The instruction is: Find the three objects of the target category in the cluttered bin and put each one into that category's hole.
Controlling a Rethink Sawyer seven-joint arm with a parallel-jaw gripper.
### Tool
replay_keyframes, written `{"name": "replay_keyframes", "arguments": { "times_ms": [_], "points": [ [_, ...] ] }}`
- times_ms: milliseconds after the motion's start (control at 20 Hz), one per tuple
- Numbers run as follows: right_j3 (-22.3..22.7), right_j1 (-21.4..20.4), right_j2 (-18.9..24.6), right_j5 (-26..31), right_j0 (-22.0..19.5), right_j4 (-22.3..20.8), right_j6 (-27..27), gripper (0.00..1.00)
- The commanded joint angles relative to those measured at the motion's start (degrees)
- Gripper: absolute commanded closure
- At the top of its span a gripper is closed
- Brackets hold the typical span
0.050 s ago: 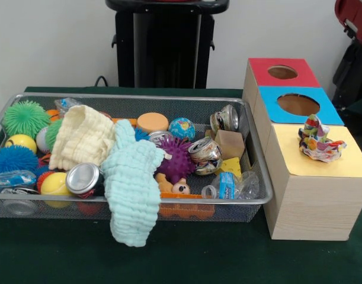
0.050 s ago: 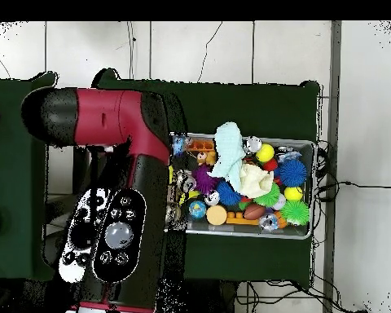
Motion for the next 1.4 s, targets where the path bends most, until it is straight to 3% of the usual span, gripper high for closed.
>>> {"name": "replay_keyframes", "arguments": {
  "times_ms": [50, 450, 750, 1000, 1400],
  "points": [
    [9.8, -2.1, 1.8, -0.8, -2.4, -3.2, -2.1, 1.0],
    [11.2, -1.9, 3.4, -4.4, -3.2, -2.7, -1.7, 1.0],
    [15.6, -2.2, 5.9, -10.7, -4.7, -1.4, -2.9, 1.0],
    [17.2, -0.2, 7.4, -16.5, -4.5, -0.2, 0.1, 1.0],
    [15.9, 2.9, 6.6, -18.7, -3.1, 1.2, 5.0, 1.0]
  ]
}}
